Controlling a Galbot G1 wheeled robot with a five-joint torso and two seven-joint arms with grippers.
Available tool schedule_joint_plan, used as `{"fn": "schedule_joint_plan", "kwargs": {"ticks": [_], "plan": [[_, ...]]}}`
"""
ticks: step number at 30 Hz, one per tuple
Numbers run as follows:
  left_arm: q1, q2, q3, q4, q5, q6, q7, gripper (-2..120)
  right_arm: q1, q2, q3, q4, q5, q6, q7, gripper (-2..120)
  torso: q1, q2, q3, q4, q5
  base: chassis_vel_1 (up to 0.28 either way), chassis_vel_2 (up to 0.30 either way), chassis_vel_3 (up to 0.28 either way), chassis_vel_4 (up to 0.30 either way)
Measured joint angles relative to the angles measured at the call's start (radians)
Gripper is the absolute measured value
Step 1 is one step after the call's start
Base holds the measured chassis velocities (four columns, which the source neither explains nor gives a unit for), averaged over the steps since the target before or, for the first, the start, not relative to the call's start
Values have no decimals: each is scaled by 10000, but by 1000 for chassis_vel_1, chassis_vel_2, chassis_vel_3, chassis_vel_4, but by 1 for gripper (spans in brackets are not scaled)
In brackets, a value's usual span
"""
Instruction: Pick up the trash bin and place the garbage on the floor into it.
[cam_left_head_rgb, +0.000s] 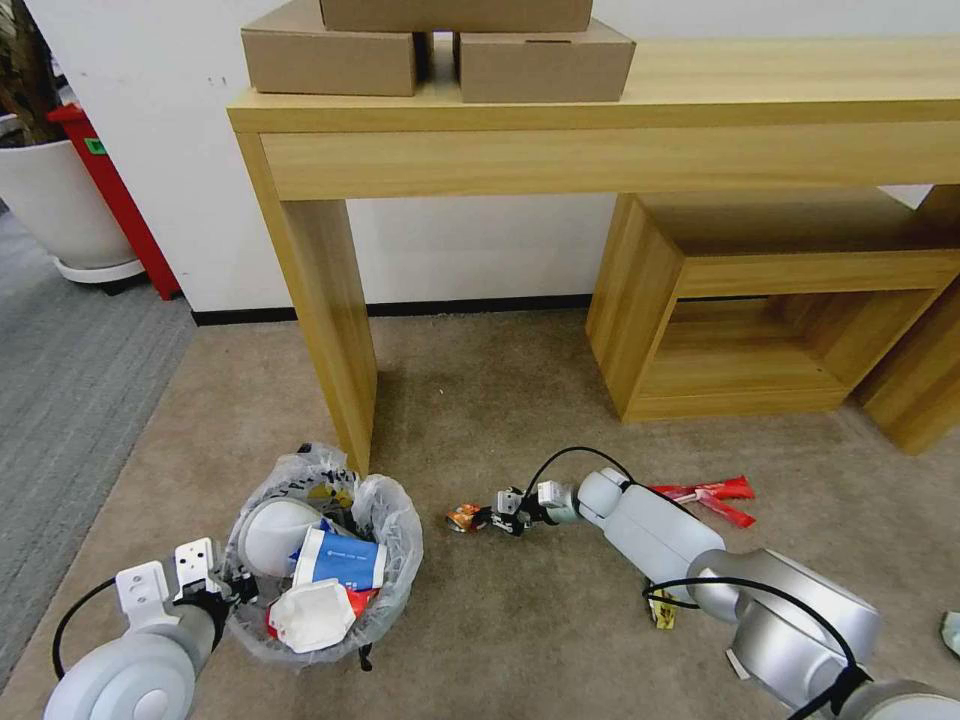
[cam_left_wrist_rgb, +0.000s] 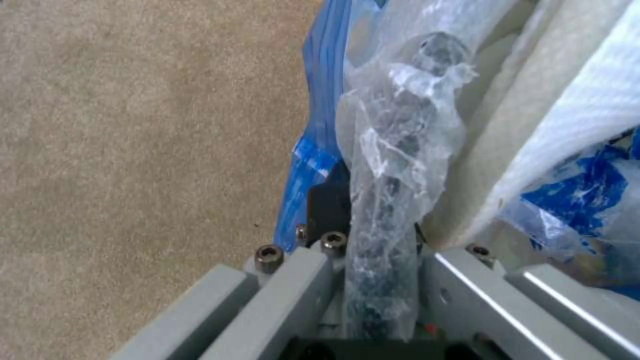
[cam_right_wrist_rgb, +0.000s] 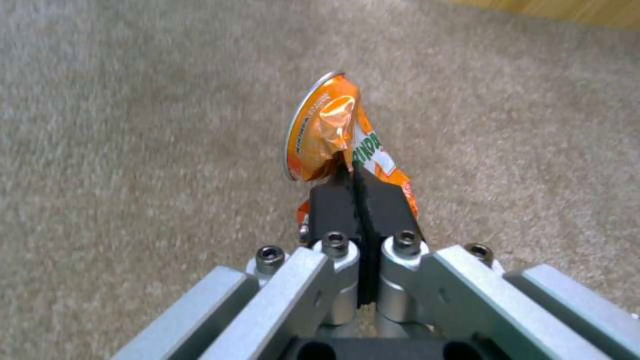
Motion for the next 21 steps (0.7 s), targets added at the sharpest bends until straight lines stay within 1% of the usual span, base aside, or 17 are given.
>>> {"fn": "schedule_joint_plan", "kwargs": {"ticks": [1,2,3,4,5,7,8,9,10,11,12,14,15,16,18,20,21], "plan": [[26,-27,-6,-12,-14,-2,-18,0,-56,-120,94,249,138,-1,-26,0,0,0,0,1,1,0,0,0,0],[26,-27,-6,-12,-14,-2,-18,0,-56,-120,94,249,138,-1,-26,0,0,0,0,1,1,0,0,0,0],[41,-52,-6,-27,-59,-3,-67,0,-104,-239,200,534,271,-31,-127,0,0,1,0,0,0,0,0,0,0],[60,-76,3,-60,-131,-3,-128,0,-195,-473,441,1155,464,-110,-243,0,0,0,0,1,1,0,0,0,0],[60,-76,3,-60,-131,-3,-128,0,-195,-473,441,1155,464,-110,-243,0,0,0,0,1,1,0,0,0,0],[91,-82,3,-114,-206,-3,-190,0,-317,-812,717,1898,778,-173,-338,0,0,0,0,3,2,0,0,0,0],[91,-82,3,-114,-206,-3,-190,0,-317,-812,717,1898,778,-173,-338,0,0,0,0,3,2,0,0,0,0],[161,-56,-32,-203,-333,1,-248,0,-473,-1199,1022,2701,1069,-280,-394,0,-1,0,0,3,-1,0,0,0,0],[206,-22,-72,-256,-398,10,-266,0,-569,-1459,1217,3162,1210,-318,-414,0,-1,0,0,2,1,0,0,0,0],[291,112,-204,-401,-570,22,-331,0,-773,-2056,1672,4036,1399,-324,-467,0,0,2,-1,-1,2,0,0,0,0],[291,112,-204,-401,-570,22,-331,0,-773,-2056,1672,4036,1399,-324,-467,0,0,2,-1,-1,2,0,0,0,0],[336,301,-345,-569,-865,22,-451,0,-1044,-2715,2241,5054,1735,-385,-478,0,0,3,-1,-5,1,0,0,0,0],[349,361,-386,-614,-962,21,-474,0,-1122,-2891,2400,5375,1955,-430,-464,0,0,3,0,-5,3,0,0,0,0],[349,361,-386,-614,-962,21,-474,0,-1122,-2891,2400,5375,1955,-430,-464,0,0,3,0,-5,3,0,0,0,0],[412,477,-473,-715,-1111,13,-552,0,-1318,-3267,2814,6225,2425,-498,-370,0,0,3,-1,-2,2,0,0,0,0],[427,490,-484,-732,-1127,13,-554,0,-1353,-3323,2891,6367,2503,-499,-356,0,-1,3,-1,-1,2,0,0,0,0],[460,512,-507,-778,-1180,13,-566,0,-1443,-3459,3093,6798,2773,-516,-309,0,0,2,-1,0,1,0,0,0,0]]}}
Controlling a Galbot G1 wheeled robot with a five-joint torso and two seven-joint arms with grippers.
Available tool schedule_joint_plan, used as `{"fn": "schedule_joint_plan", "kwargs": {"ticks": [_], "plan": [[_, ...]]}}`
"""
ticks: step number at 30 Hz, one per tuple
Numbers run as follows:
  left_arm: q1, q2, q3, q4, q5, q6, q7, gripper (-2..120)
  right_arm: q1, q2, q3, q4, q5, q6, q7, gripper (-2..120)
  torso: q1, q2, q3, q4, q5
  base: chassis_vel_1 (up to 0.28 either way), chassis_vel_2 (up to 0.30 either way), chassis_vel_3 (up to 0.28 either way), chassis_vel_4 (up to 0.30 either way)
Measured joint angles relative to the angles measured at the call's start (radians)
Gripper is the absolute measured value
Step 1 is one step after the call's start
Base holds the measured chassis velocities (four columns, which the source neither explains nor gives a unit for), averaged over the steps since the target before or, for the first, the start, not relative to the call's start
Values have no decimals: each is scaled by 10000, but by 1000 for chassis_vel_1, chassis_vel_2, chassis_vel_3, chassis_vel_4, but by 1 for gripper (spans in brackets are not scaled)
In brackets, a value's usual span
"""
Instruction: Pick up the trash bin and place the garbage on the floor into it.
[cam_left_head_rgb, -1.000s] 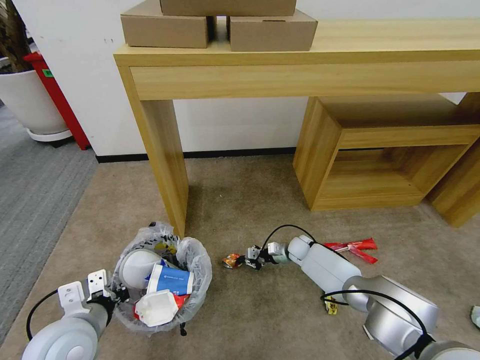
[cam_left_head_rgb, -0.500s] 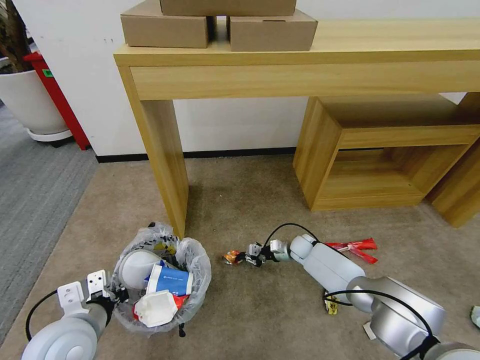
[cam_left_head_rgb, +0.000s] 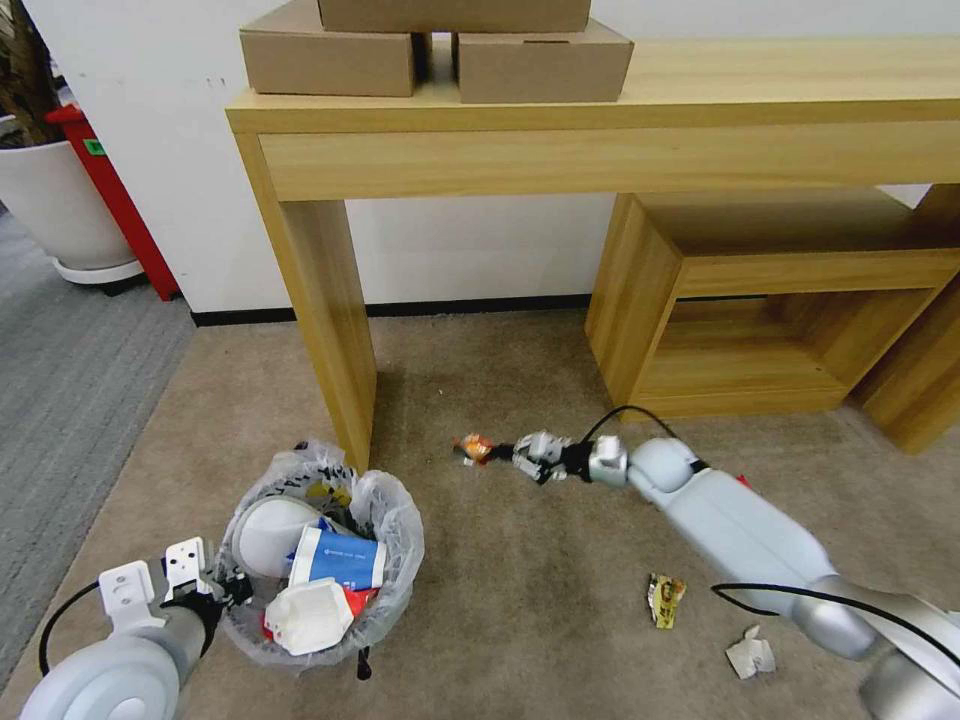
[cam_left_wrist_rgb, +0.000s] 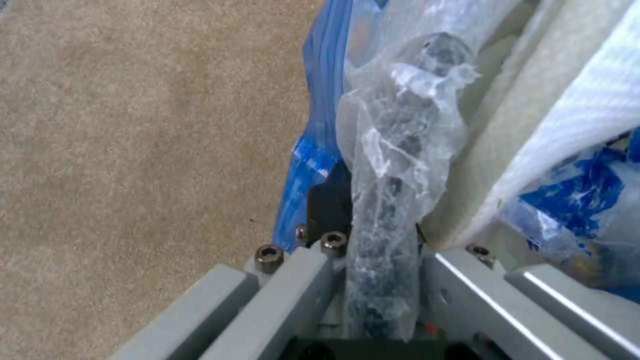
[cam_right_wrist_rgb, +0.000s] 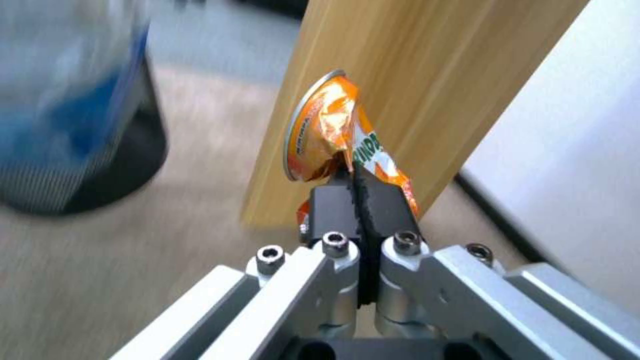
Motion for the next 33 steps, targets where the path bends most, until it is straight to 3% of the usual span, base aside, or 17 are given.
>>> {"fn": "schedule_joint_plan", "kwargs": {"ticks": [7,9,12,19,22,26,33], "plan": [[84,67,-42,-97,-123,-10,-19,0,-133,-200,159,1511,1989,12,-74,0,0,0,0,0,-2,0,0,0,0],[89,92,-73,-114,-149,-12,-22,0,-143,-188,-191,2237,3251,-23,-79,0,0,1,0,0,-2,0,0,0,0],[81,94,-77,-126,-160,-16,-28,0,-100,-81,-581,2663,3807,-81,-105,0,0,0,-1,0,-2,0,0,0,0],[46,141,-77,-120,-188,-21,-78,0,276,327,-1704,2810,4142,-122,-351,0,0,0,0,-1,-3,0,0,0,0],[12,164,-91,-63,-208,-28,-86,0,796,927,-2819,2430,4203,-154,-637,0,0,-1,0,-1,-5,0,0,0,0],[-11,163,-101,-48,-211,-36,-86,0,1269,1578,-3545,2286,4225,-221,-695,0,0,-2,0,2,-6,0,0,0,0],[53,127,-128,-12,-174,-49,-85,0,1736,2052,-4142,2262,4327,-319,-678,0,0,-2,0,0,-4,0,0,0,0]]}}
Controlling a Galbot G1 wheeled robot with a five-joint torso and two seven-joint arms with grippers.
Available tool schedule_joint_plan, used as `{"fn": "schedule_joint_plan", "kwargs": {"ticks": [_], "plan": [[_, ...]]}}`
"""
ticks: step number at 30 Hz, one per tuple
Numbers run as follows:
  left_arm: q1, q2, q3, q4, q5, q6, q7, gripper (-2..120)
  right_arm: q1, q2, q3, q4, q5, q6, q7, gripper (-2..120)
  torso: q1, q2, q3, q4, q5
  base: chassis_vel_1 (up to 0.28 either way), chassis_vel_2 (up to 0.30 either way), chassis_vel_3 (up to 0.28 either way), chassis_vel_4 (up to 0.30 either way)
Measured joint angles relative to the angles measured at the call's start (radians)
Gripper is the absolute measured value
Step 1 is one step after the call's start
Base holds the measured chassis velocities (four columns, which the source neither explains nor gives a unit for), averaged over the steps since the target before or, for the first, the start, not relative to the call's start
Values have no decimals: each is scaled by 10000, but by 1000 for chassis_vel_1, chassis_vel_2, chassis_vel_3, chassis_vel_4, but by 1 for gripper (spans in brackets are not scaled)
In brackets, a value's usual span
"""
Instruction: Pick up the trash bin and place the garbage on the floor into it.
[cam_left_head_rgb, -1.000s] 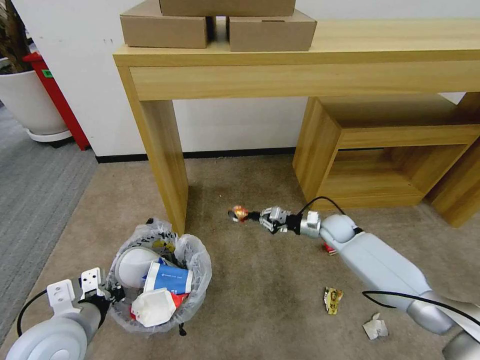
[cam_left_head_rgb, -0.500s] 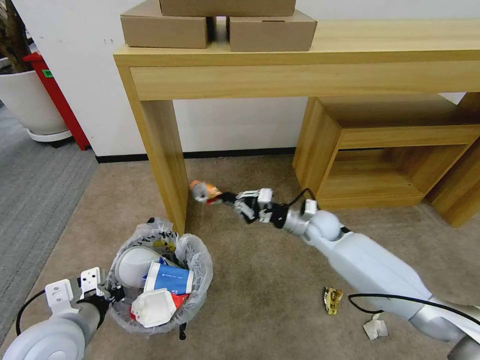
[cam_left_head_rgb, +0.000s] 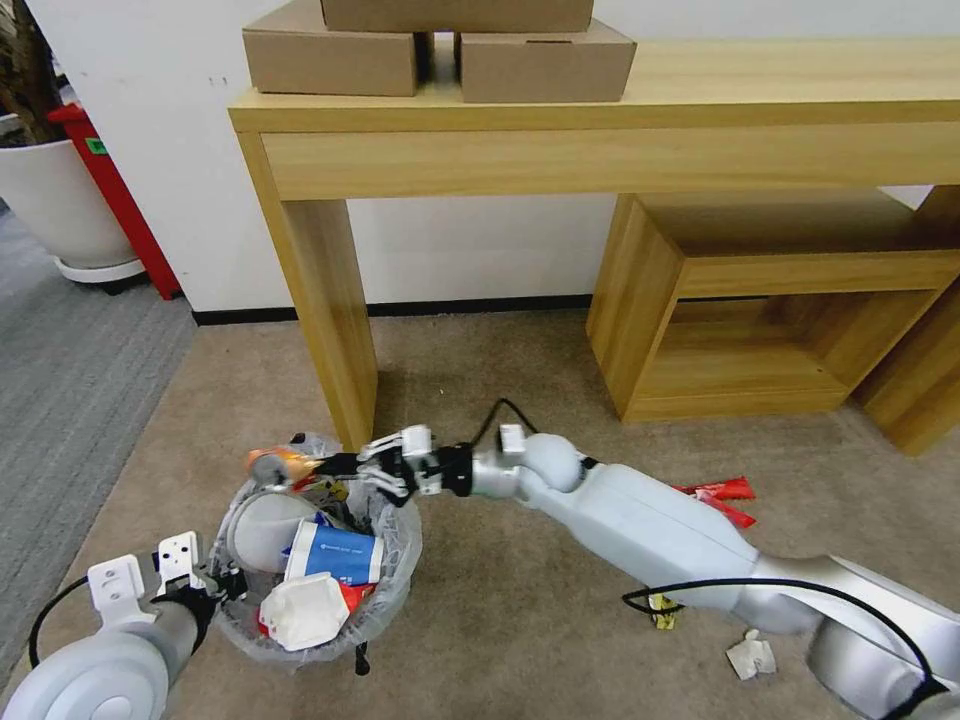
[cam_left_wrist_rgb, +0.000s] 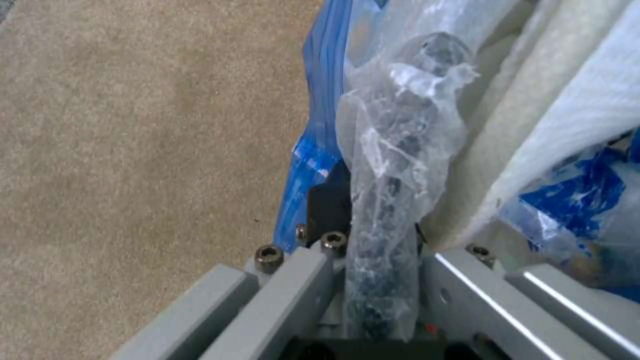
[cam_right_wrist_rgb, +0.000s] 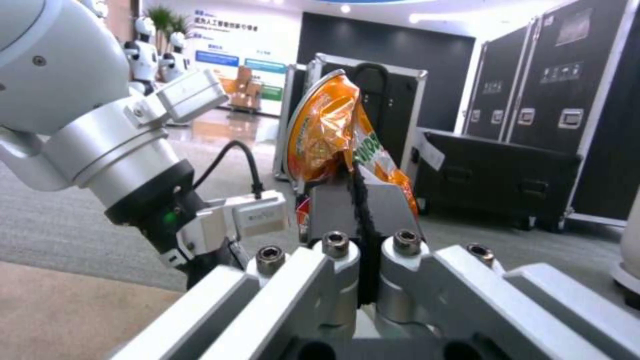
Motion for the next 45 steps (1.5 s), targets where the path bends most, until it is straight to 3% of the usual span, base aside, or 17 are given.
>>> {"fn": "schedule_joint_plan", "kwargs": {"ticks": [16,23,36,45], "plan": [[-31,-43,32,35,84,-6,5,0,-521,-957,-359,-147,-605,150,-134,0,0,0,0,-2,3,0,0,0,0],[7,-44,-9,-37,105,-9,6,0,230,-1096,-1231,-77,-645,190,65,0,0,0,0,0,4,0,0,0,0],[195,-164,-59,-265,150,-17,-5,0,737,-1268,-1760,12,-755,178,133,0,0,0,0,1,3,0,0,0,0],[248,-223,-35,-381,271,-9,-29,0,1166,-1488,-2659,-172,-1318,220,429,0,0,0,1,0,3,0,0,0,0]]}}
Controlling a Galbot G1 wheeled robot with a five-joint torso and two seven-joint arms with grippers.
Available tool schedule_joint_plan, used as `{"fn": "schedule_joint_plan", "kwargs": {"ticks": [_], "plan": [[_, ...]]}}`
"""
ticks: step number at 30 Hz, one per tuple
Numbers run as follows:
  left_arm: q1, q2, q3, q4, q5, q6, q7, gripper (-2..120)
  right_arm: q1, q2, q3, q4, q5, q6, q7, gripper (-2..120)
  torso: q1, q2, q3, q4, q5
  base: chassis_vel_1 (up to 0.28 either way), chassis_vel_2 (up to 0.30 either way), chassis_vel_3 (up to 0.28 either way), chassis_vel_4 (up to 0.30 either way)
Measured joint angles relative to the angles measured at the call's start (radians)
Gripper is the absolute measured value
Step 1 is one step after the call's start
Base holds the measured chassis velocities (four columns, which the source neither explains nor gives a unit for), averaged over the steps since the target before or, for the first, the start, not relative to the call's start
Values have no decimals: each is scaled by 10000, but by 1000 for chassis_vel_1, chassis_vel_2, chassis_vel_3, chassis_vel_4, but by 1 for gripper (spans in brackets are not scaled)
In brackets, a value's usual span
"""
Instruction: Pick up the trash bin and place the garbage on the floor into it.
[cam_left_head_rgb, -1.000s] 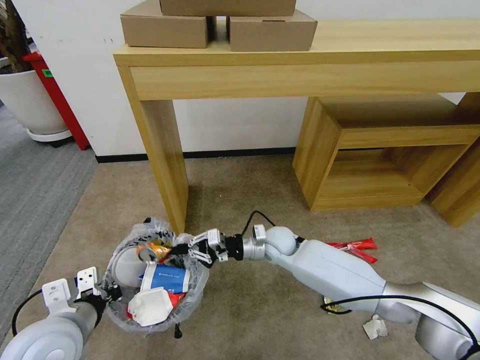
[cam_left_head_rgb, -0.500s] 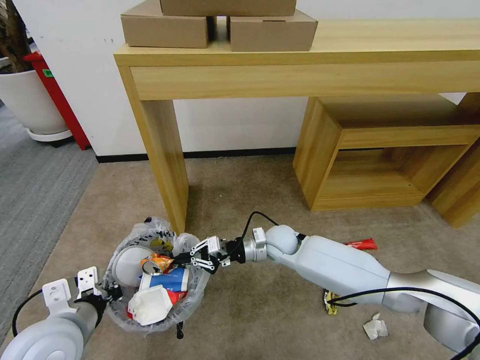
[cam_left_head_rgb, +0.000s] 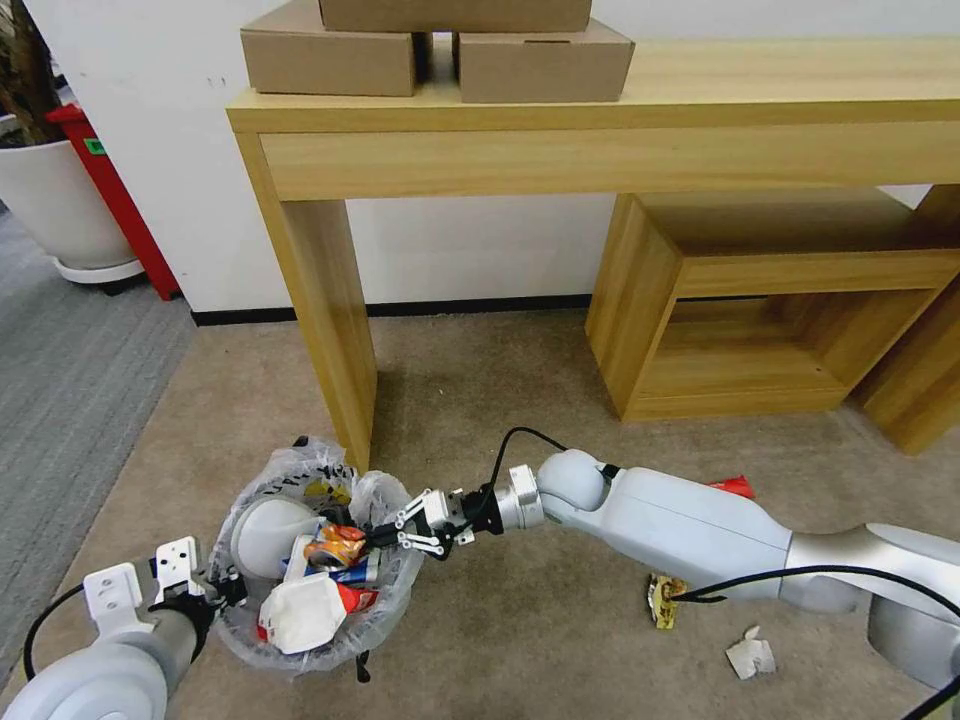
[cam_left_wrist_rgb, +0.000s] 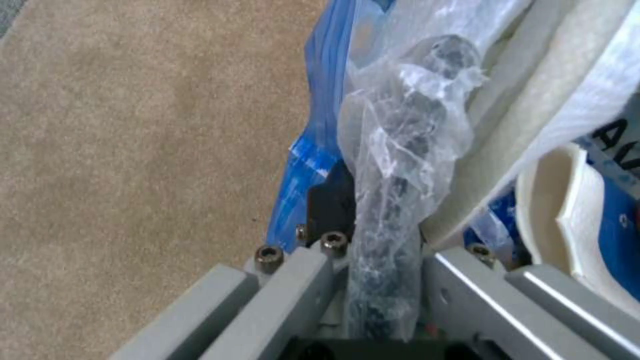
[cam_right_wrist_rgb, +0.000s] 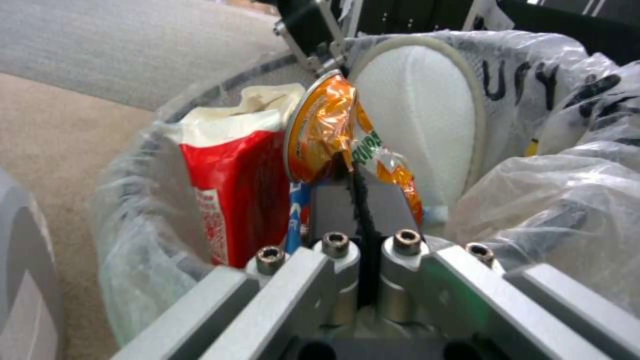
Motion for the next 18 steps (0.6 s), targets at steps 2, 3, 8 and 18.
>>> {"fn": "schedule_joint_plan", "kwargs": {"ticks": [2,3,8,18], "plan": [[-4,-17,9,0,14,1,0,0,19,11,-6,2,3,0,42,0,0,0,0,0,-1,0,0,0,0],[-7,-43,25,0,39,1,4,0,33,36,-17,10,4,-1,83,0,0,-1,0,0,-1,0,0,0,0],[-4,-89,42,3,98,6,20,0,8,118,-23,11,-46,53,177,0,0,0,0,1,0,0,0,0,0],[45,-110,37,72,162,14,39,0,33,64,196,105,-5,-231,-6,15,0,0,0,0,-1,0,0,0,0]]}}
